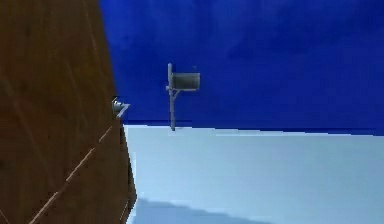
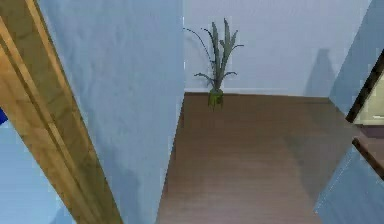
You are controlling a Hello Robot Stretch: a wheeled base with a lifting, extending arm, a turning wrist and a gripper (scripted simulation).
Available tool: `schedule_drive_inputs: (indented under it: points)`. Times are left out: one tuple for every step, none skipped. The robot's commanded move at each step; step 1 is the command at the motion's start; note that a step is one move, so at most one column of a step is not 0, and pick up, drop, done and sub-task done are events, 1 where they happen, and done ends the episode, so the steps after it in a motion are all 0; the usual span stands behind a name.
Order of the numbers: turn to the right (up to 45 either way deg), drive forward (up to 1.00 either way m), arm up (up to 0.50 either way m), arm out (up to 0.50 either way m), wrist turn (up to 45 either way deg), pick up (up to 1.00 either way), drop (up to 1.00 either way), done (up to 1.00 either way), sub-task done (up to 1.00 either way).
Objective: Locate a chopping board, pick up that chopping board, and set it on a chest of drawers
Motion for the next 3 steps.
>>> schedule_drive_inputs:
  points:
    - [0.0,1.00,0.00,0.00,0.0,0.00,0.00,0.00,0.00]
    - [-6.0,0.00,0.00,0.00,0.0,0.00,0.00,0.00,0.00]
    - [0.0,0.30,0.00,0.00,0.0,0.00,0.00,0.00,0.00]
